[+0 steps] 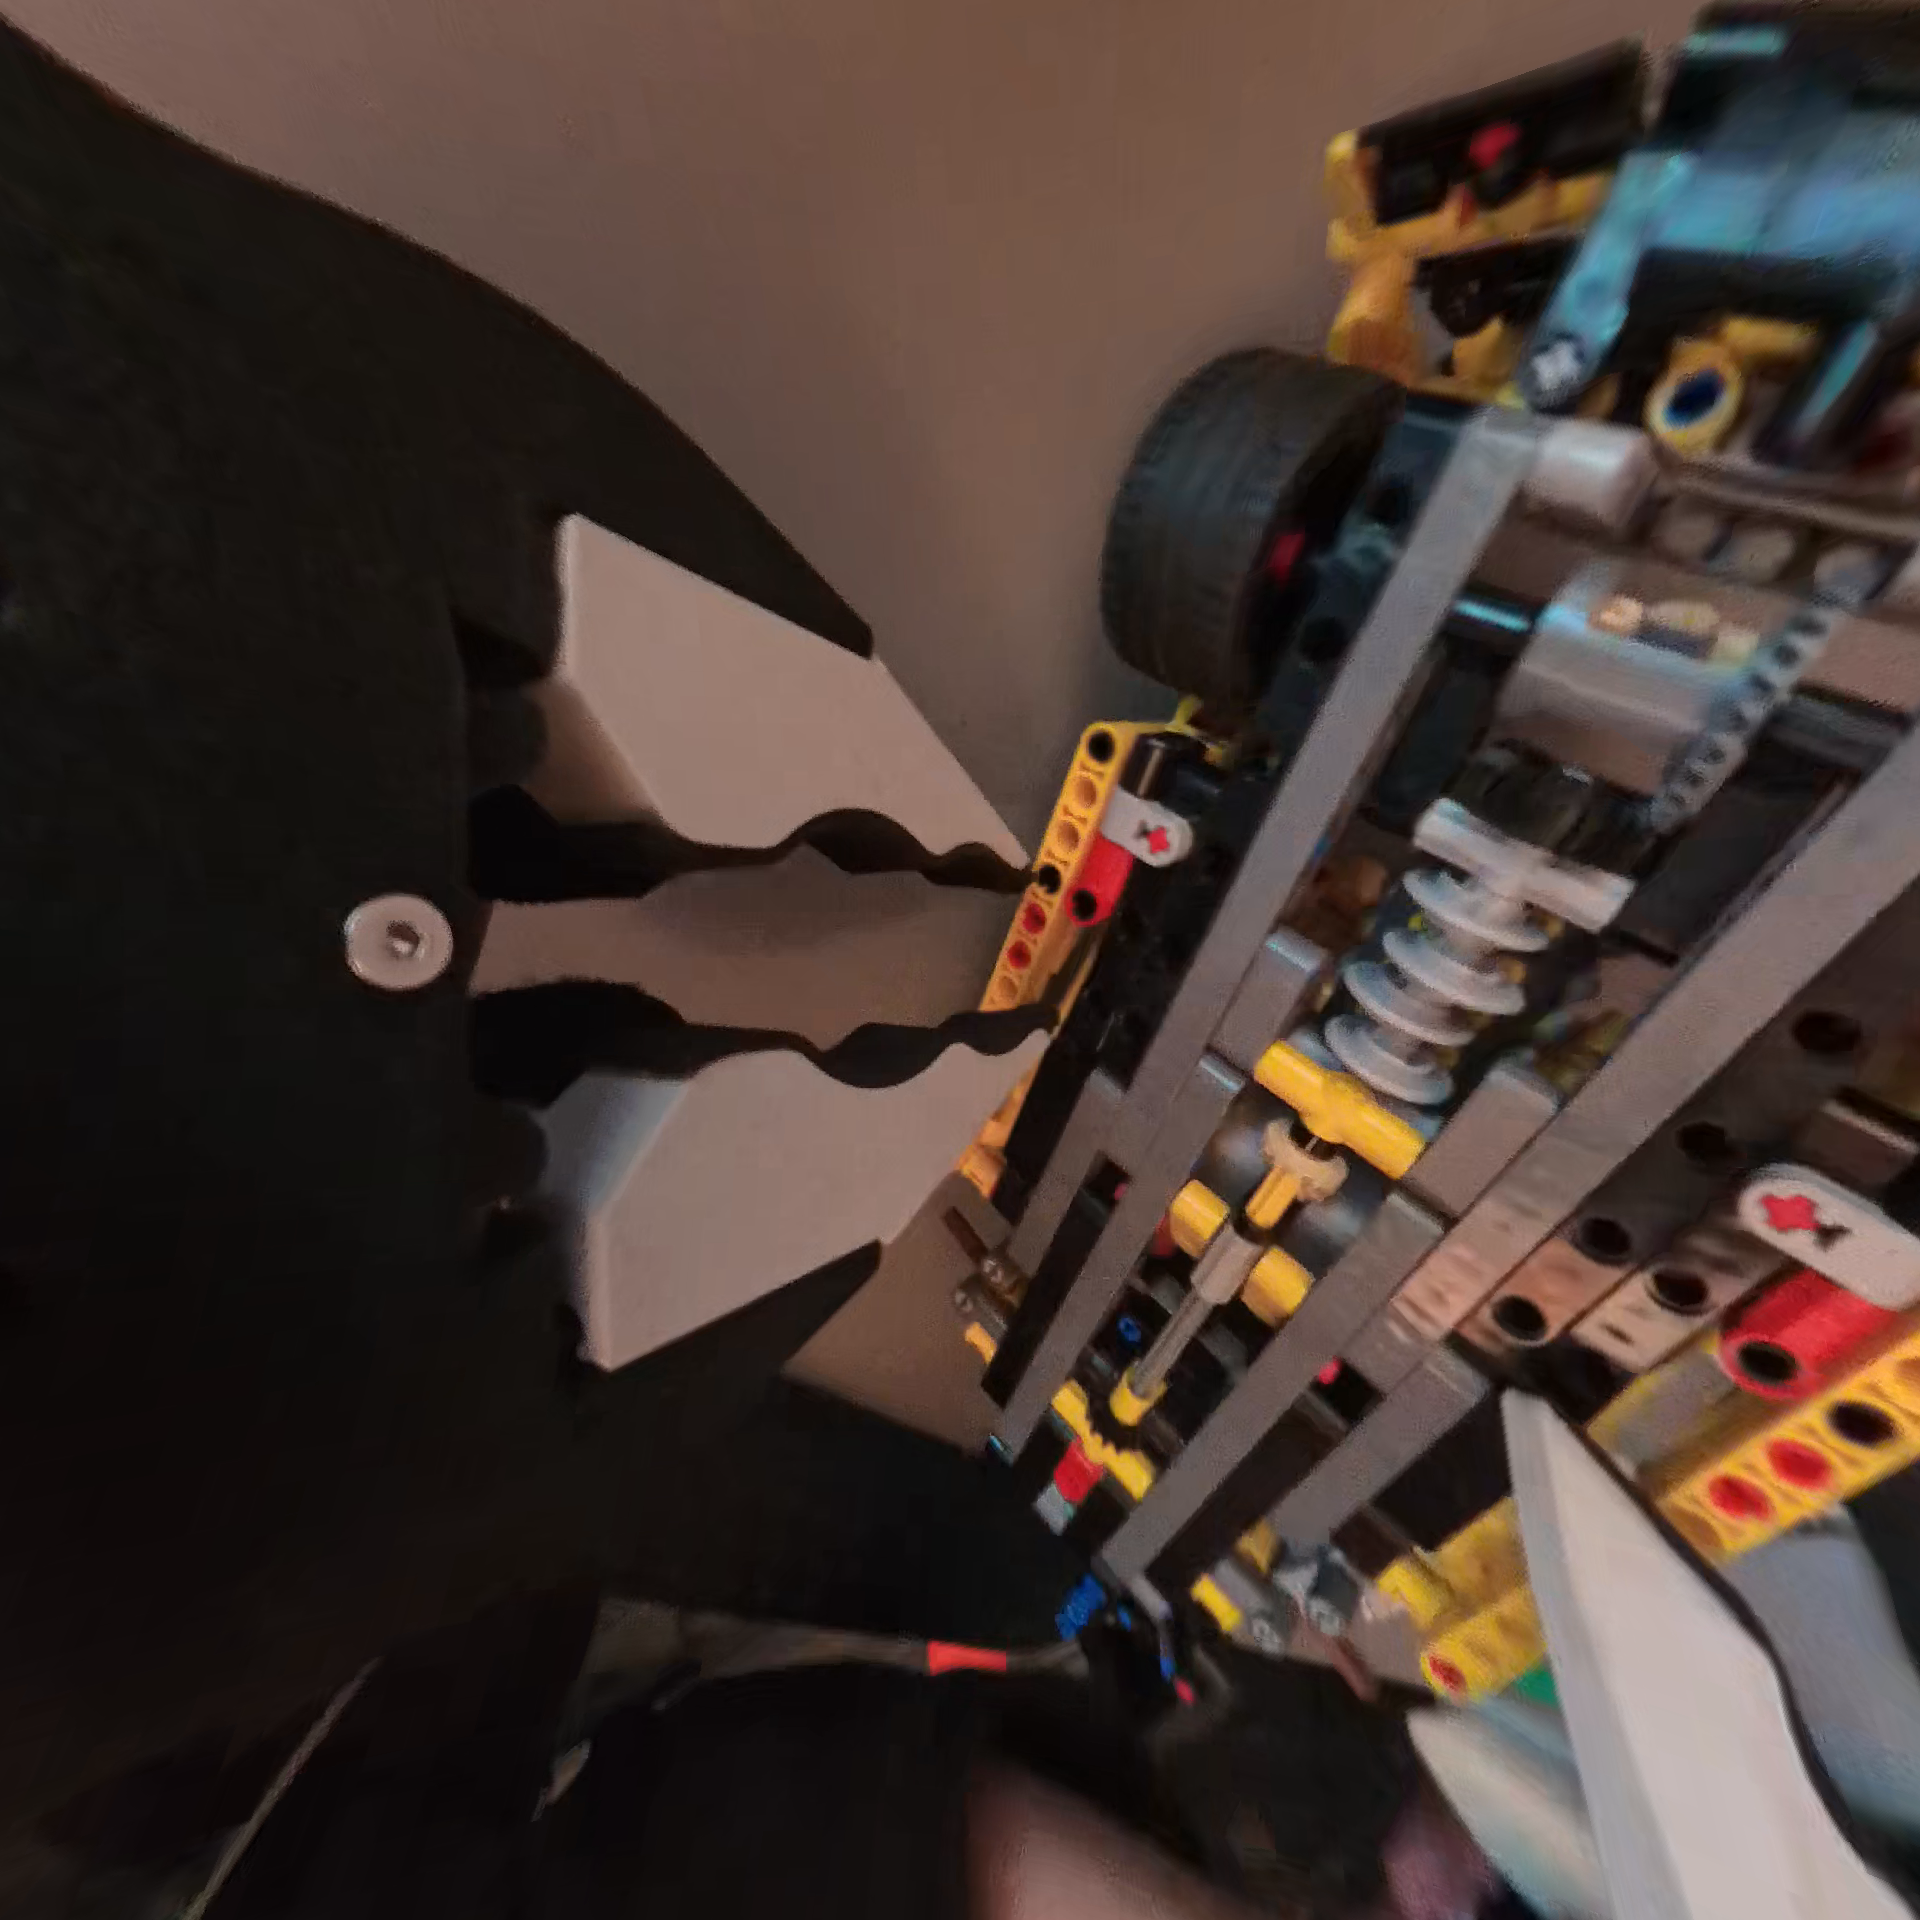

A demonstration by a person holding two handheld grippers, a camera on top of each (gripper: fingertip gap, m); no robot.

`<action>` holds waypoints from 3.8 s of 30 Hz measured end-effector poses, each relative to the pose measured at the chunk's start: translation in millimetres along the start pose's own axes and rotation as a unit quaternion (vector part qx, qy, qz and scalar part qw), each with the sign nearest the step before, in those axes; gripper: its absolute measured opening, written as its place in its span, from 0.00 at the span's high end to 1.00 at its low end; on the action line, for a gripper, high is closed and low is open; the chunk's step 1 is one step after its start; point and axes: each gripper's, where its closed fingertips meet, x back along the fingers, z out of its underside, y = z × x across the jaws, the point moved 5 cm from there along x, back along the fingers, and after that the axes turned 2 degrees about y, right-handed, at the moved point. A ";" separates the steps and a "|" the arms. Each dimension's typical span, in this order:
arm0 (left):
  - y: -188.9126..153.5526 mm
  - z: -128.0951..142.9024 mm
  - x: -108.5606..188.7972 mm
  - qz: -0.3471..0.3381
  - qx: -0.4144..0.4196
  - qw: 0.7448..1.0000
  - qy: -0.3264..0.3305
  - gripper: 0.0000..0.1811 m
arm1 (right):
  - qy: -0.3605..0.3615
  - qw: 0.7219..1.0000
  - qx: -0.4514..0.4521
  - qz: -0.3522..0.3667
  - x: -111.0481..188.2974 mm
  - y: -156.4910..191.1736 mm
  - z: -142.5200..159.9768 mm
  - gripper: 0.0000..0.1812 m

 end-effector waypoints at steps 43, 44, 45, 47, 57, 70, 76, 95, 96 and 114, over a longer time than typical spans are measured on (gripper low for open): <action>-140.7 21.7 5.5 -0.034 -0.386 0.900 -0.201 0.88 | -0.386 0.921 0.049 -0.027 50.4 56.5 129.1 0.85; -140.1 22.4 2.2 -0.045 -0.393 0.897 -0.198 0.88 | -0.369 0.926 0.057 -0.046 47.2 60.0 129.9 0.85; -139.6 22.8 -0.1 -0.054 -0.398 0.894 -0.200 0.88 | -0.363 0.928 0.065 -0.054 44.5 63.2 131.2 0.85; -139.9 23.4 -2.7 -0.063 -0.405 0.890 -0.201 0.88 | -0.367 0.926 0.082 -0.045 45.1 66.8 132.2 0.87; -143.2 11.1 4.3 -0.001 -0.321 0.919 -0.227 0.88 | -0.337 0.936 0.092 -0.047 33.8 67.4 132.9 0.85; -146.7 16.5 -6.7 -0.003 -0.351 0.913 -0.206 0.90 | -0.344 0.927 0.146 0.043 25.4 71.5 127.9 0.87; -148.1 18.2 -4.0 0.007 -0.358 0.912 -0.198 0.90 | -0.347 0.926 0.148 0.019 26.0 74.2 129.2 0.86; -137.1 26.9 10.8 0.050 -0.378 0.909 -0.166 0.86 | -0.324 0.888 0.191 -0.264 30.2 64.9 123.5 0.91; -136.4 26.4 11.4 0.051 -0.376 0.910 -0.165 0.87 | -0.332 0.886 0.189 -0.263 31.6 63.2 122.7 0.91; -141.0 35.7 12.6 0.060 -0.403 0.900 -0.155 0.91 | -0.342 0.855 0.190 -0.340 25.3 70.6 123.3 0.99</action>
